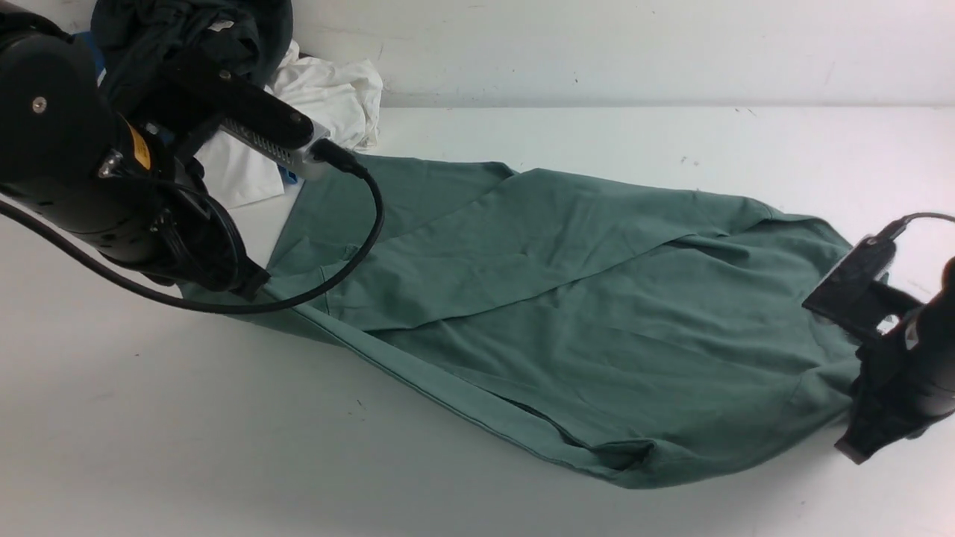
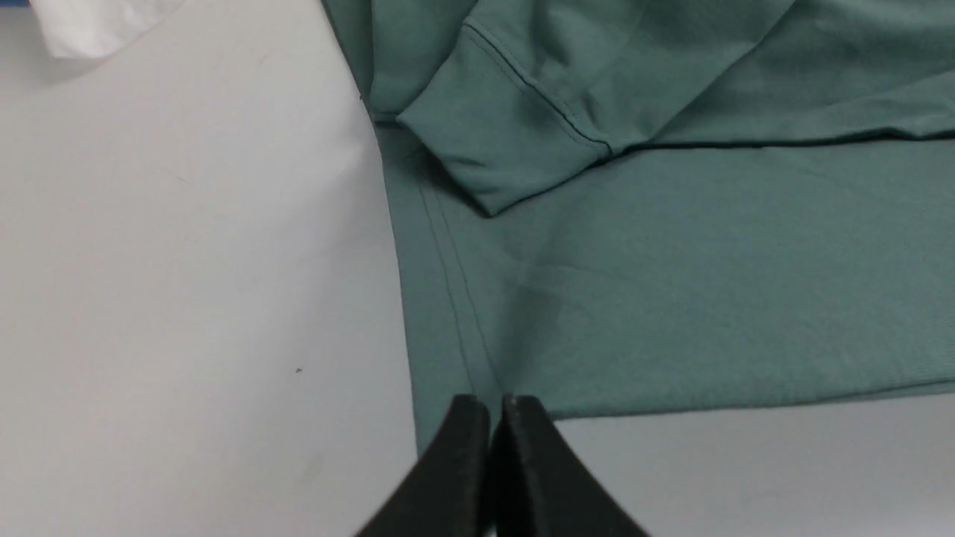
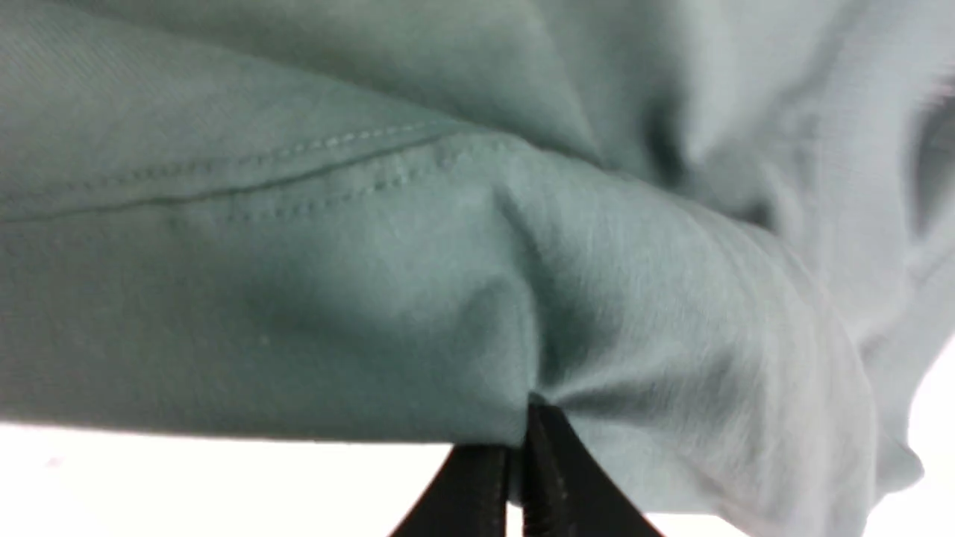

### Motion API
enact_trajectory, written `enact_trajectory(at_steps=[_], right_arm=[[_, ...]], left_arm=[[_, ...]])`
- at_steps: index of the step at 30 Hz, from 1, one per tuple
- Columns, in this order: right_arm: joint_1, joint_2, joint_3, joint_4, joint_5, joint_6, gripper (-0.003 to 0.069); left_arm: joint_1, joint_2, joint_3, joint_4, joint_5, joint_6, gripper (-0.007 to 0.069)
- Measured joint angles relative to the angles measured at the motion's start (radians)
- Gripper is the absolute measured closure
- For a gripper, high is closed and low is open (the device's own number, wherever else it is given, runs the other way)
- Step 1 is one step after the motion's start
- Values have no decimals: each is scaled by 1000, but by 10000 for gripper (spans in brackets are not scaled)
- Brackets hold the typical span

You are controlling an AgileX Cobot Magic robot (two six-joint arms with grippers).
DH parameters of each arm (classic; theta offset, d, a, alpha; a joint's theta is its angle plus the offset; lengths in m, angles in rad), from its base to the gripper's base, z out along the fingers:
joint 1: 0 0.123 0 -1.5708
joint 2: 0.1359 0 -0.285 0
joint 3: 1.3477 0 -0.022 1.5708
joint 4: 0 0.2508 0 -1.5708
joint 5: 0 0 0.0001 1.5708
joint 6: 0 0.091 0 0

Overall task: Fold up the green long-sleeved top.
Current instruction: Use both arms to drag the lower edge of the fabric forward and fold it over the upper edge

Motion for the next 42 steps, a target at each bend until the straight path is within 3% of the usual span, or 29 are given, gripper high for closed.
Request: enact_trajectory(at_steps=[7,13,21,28,35,42], right_arm=[[-7,-120,0,-12,30,12,655],[-116,-87,-107,20,-75,38,655],[-141,164,-371,94,-125,26,655],[-141,439,-587,14,-115,20,655],[-141,574,-729,-17,-115,19,655],[-141,595,-802,-26,-140,65,655]], left_arm=[[2,-44,-1,34,-88,-95,629],[67,113,-122,65,-173,-210,629],[105,471,-442,71,-231,-224,629],[113,828,-736,83,-238,-223,629],[137,1041,-907,83,-227,-223,629],[148,1086,-952,79,-250,-228,629]])
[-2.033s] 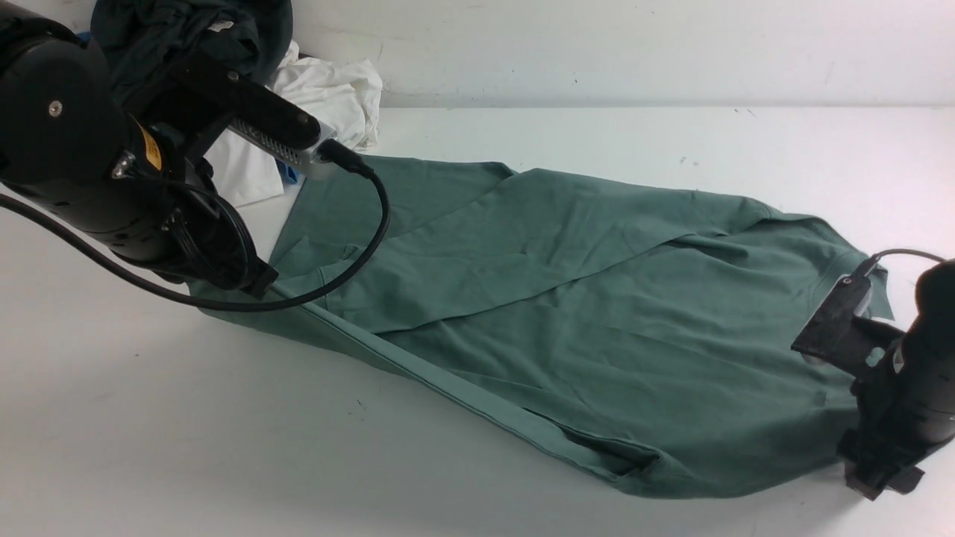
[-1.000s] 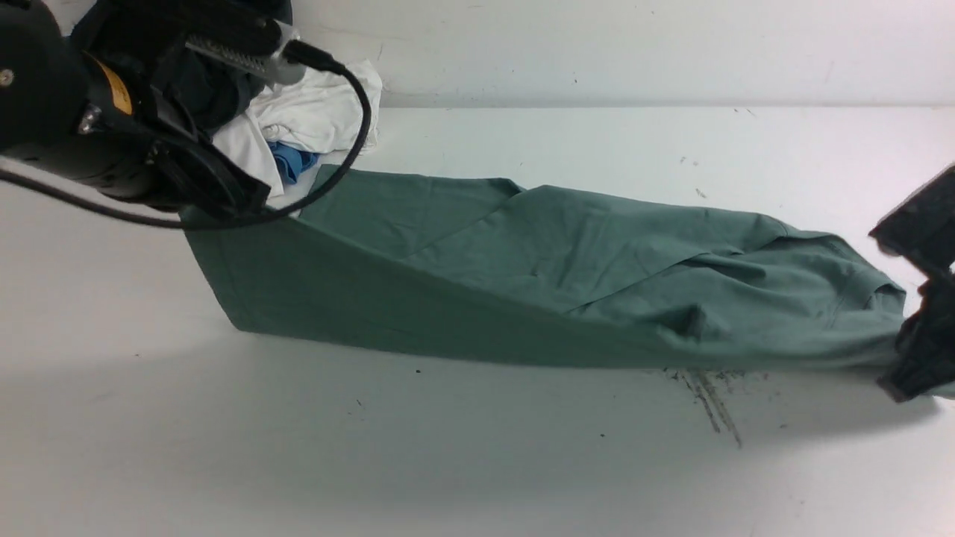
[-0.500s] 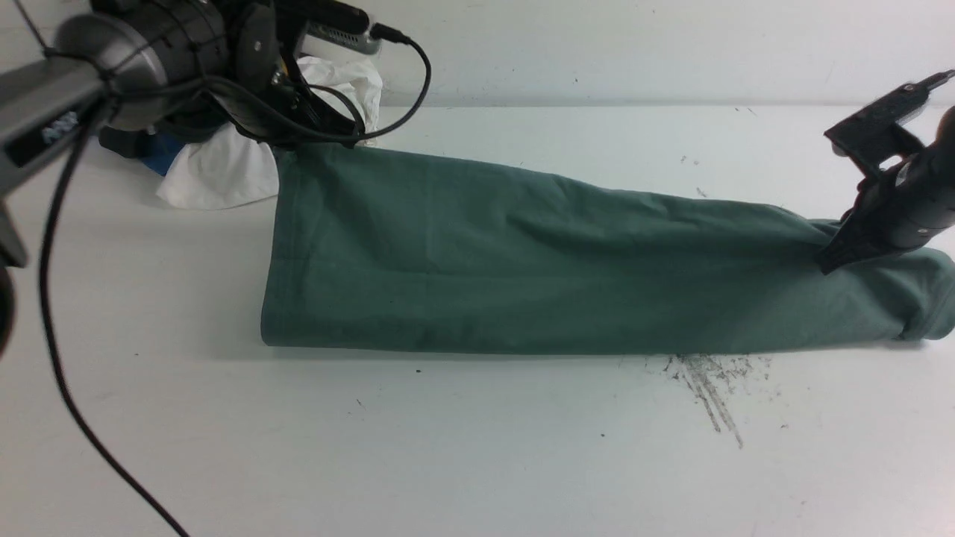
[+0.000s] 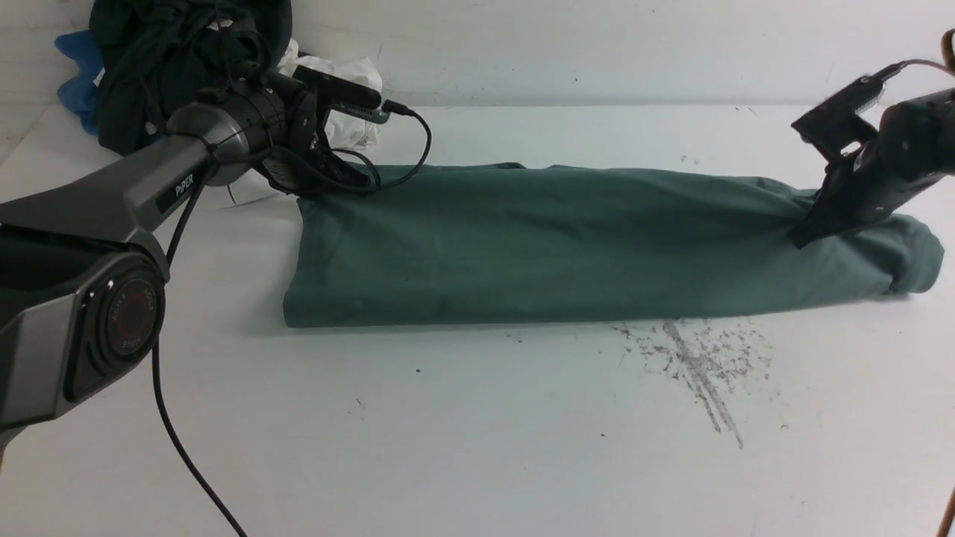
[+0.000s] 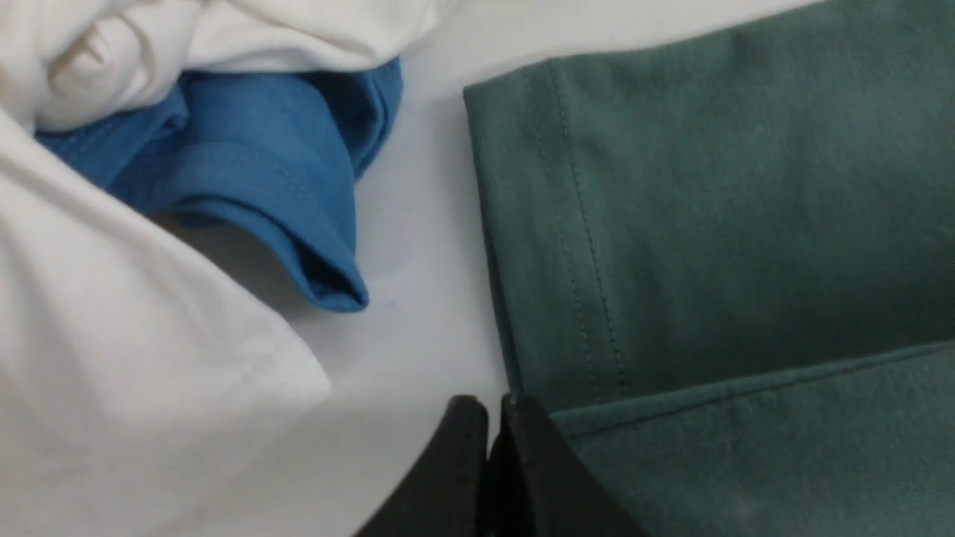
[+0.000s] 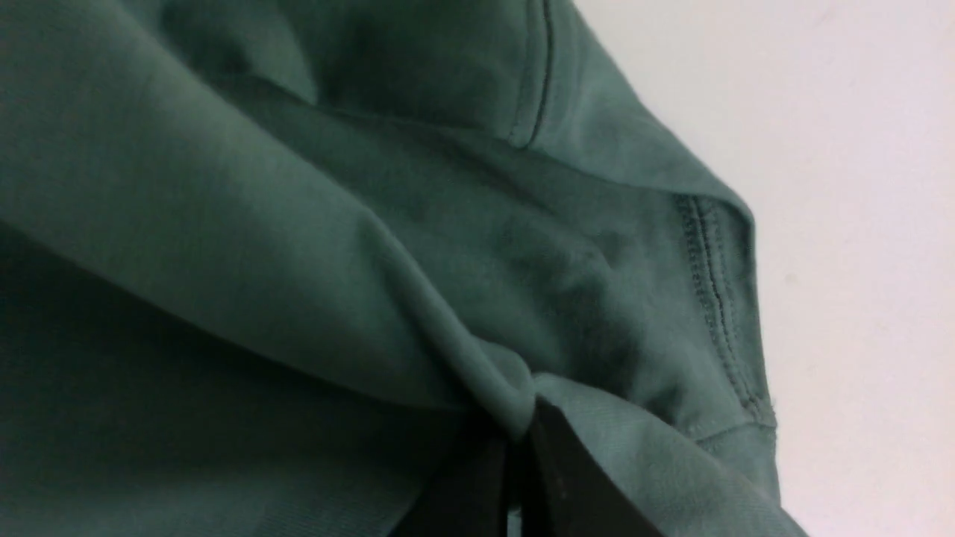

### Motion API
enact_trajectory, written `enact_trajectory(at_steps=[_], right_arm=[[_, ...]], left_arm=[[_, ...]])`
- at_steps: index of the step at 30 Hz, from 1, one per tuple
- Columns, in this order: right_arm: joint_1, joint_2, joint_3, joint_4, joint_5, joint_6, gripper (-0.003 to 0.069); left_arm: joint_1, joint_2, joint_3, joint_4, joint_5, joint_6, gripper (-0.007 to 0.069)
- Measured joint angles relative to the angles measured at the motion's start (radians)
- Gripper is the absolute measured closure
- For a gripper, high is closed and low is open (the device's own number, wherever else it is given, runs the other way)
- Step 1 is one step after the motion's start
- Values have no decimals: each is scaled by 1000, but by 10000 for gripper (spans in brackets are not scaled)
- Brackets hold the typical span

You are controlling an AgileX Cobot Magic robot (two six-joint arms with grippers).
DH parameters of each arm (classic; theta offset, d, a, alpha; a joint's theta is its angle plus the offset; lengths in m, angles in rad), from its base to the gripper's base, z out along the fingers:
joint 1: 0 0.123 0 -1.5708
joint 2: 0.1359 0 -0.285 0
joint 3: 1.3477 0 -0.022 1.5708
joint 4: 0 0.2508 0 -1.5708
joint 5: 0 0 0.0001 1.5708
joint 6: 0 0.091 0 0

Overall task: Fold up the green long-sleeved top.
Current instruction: Use both arms to drag the lower edge of the fabric forward and fold it over the upper edge

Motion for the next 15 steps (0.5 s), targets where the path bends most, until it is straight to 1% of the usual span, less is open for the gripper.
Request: enact_trajectory(at_steps=[1,2,5,8,10,11,12,13,14,15], right_arm=[[0,0,-4,0,-3,4,655],[0,0,-20,-3,-12,52,650],[0,0,-50,-8,-17,149,628],[0,0,-99,-8,-1,255,580],[0,0,-146,-8,34,314,538],[0,0,-162,-8,47,329,521],[0,0,-199,-6,85,356,496],[0,0,-205,-6,90,359,487],[0,0,-246,6,133,372,465],[0,0,-268,20,176,373,453]], left_arm=[[1,0,-1,0,-2,-2,628],[4,0,-4,0,-31,-15,617],[12,0,-5,4,-55,-43,559],[18,-4,-20,5,-50,-79,431],[19,-19,-33,7,-31,-91,349],[19,-30,-41,7,-24,-91,325],[19,-53,-51,7,-5,-86,278],[19,-63,-53,7,-3,-84,273],[17,-103,-63,5,22,-63,249],[17,-128,-68,-1,36,-42,244]])
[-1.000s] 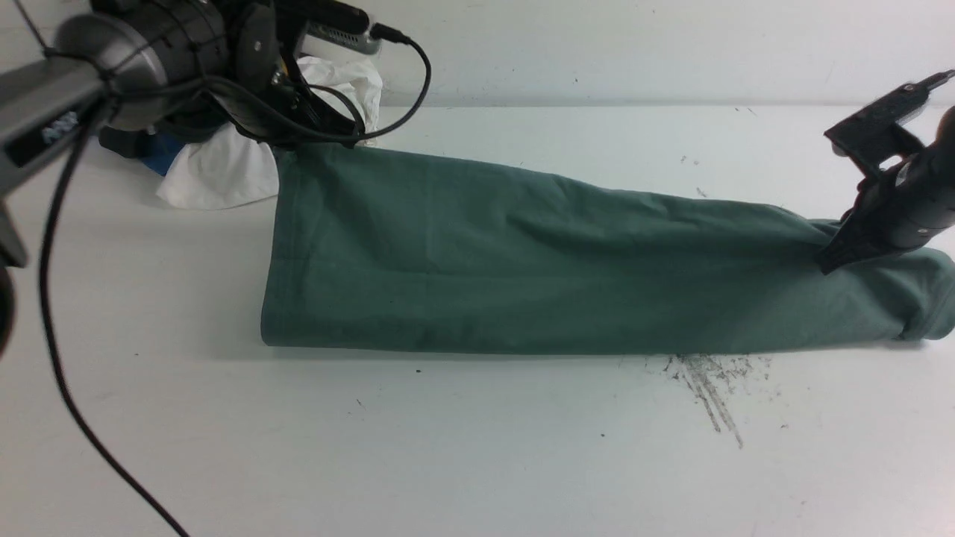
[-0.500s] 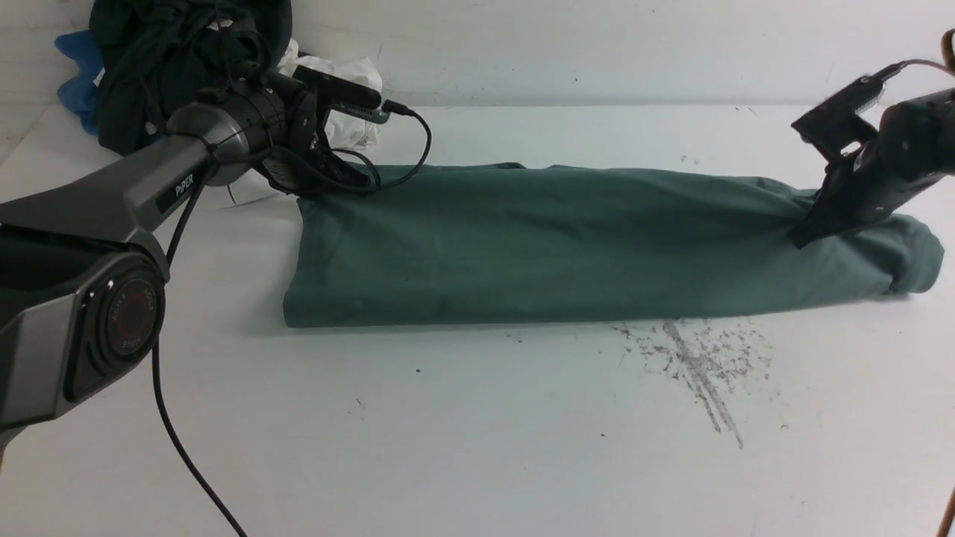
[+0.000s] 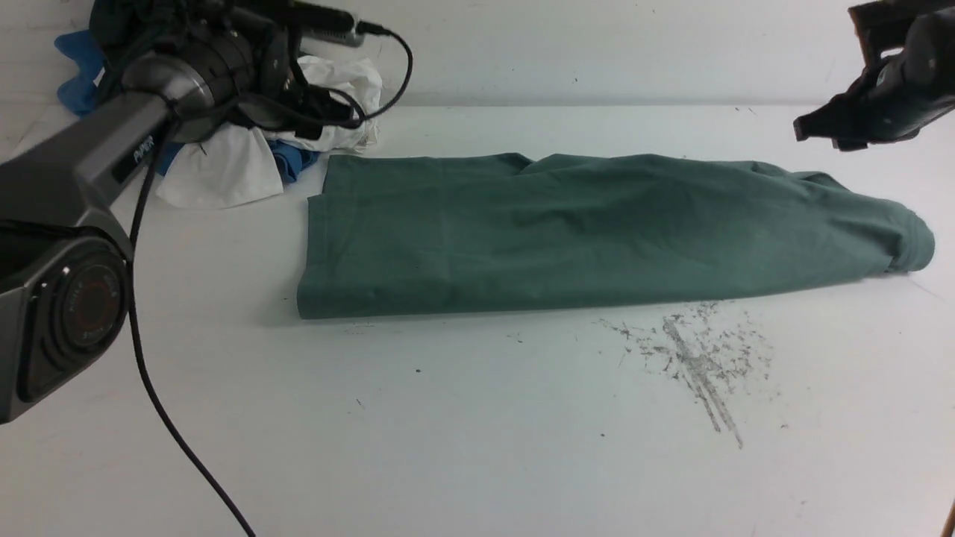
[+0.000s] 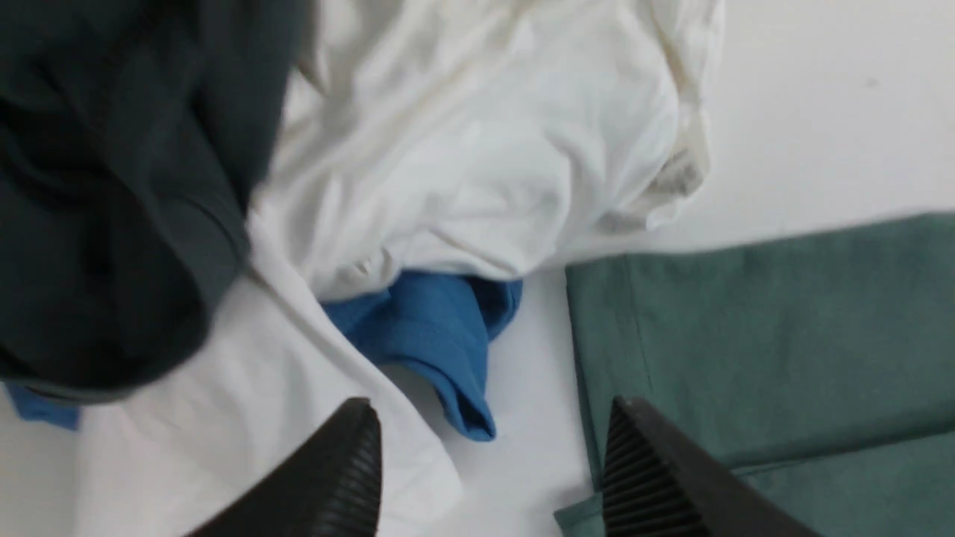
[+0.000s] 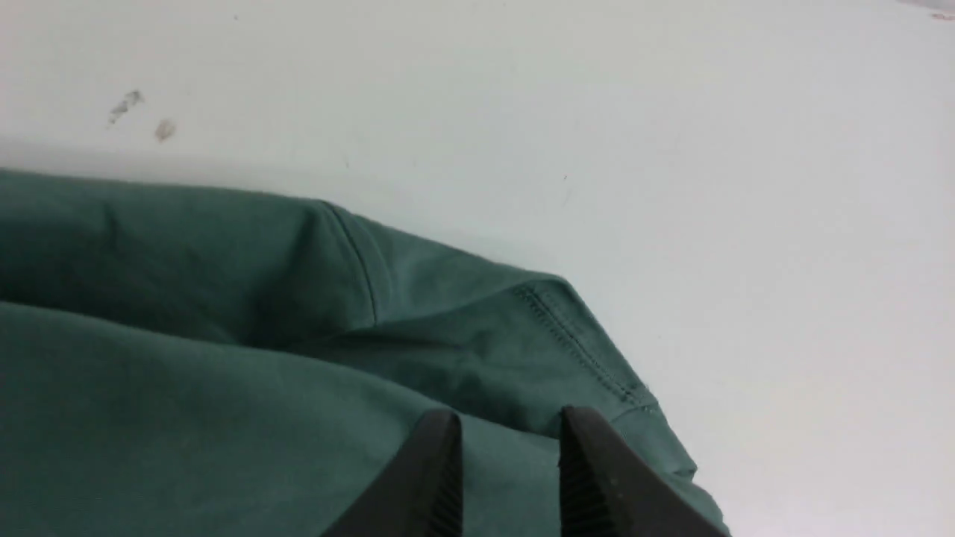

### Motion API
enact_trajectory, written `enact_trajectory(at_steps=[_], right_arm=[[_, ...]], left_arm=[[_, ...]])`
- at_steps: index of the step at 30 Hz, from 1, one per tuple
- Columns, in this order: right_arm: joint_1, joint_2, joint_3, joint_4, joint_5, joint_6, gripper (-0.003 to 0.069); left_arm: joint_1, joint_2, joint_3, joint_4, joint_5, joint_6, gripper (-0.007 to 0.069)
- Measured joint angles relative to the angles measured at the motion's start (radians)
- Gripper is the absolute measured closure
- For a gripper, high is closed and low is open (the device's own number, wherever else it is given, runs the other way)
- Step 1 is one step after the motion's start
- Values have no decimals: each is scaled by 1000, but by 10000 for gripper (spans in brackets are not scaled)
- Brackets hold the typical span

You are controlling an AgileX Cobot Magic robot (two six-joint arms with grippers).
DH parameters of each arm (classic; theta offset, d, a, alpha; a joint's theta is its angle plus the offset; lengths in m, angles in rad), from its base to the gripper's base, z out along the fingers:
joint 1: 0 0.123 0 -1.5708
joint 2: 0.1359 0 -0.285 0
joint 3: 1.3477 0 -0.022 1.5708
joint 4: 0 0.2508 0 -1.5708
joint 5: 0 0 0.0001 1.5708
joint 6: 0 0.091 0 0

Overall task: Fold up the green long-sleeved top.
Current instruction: Use both arms to drag the lower edge of the fabric forward and fold it over the upper edge

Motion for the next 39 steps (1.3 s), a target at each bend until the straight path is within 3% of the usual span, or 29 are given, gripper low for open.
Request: enact_trajectory(at_steps=[3,6,10,13,20,27,31,39], right_arm=[[0,0,-33,89,112,-78,450],[0,14,-37,255,237,-222,493],[0,81,-37,492,338,-356,585],[0,149,-37,582,366,-390,652],[5,198,-41,591,414,-397,669],[91,134,18,450,425,-319,669],[153,45,166,373,423,-272,669],[215,-157,536,380,262,-274,669]], left_arm=[[-1,-48,-11,-76,54,88,265],[-1,-44,-17,-283,145,217,340],[-16,31,-16,-546,248,416,491],[-42,107,-12,-625,302,506,599],[-69,168,-19,-602,428,499,632],[-121,105,68,-484,456,470,632],[-127,47,186,-469,458,464,632],[-125,-114,483,-379,447,465,632]])
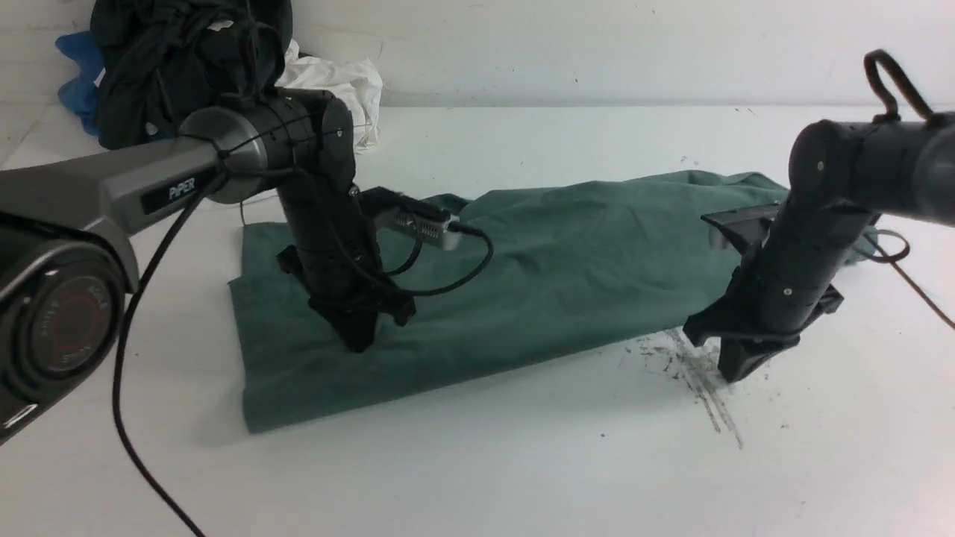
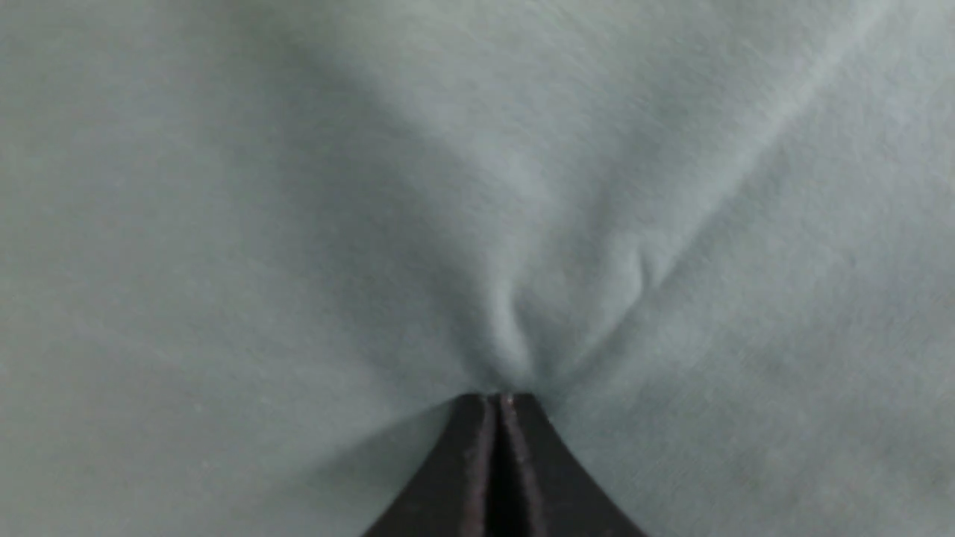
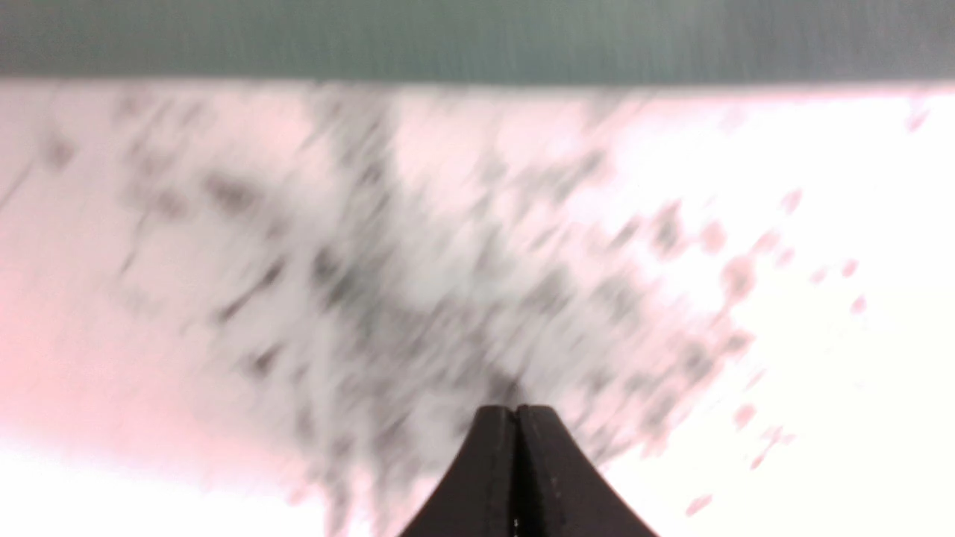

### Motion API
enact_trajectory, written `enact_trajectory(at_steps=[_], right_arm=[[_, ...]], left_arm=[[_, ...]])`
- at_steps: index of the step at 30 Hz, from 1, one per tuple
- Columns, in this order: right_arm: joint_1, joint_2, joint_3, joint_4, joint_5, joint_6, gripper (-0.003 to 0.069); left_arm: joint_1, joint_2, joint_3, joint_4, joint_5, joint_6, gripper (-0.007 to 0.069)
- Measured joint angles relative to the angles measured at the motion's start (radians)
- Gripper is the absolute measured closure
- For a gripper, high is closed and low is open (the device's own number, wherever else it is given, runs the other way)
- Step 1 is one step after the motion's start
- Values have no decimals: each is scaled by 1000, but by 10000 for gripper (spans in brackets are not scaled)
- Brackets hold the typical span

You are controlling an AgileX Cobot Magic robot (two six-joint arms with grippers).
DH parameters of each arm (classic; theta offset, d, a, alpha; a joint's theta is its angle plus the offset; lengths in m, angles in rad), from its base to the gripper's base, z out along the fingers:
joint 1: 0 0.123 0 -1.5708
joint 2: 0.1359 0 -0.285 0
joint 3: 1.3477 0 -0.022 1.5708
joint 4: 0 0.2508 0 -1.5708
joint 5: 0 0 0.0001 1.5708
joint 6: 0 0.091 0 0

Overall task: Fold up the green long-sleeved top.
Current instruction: Use both arms to drag the lower edge of the fabric forward and fold it over the upper edge

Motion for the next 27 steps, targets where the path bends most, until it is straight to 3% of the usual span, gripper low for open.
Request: enact_trajectory(at_steps=[5,10,17,23,27], right_arm=[[-14,-167,15,-20,-217,-10,669],[-94,-90,-138,-51,-240,-12,669],[-135,180,-368,-15,-222,-13,669],[-131,255,-393,-77,-123,-17,669],[-131,227,-364,-168,31,-12,669]], left_arm=[[10,-102,96,81,-90,-9,632],[11,-150,75,61,-171,-21,632],[11,-156,72,-33,-207,-23,632],[11,-166,72,38,-147,-17,632],[15,-201,72,103,-125,-35,632]])
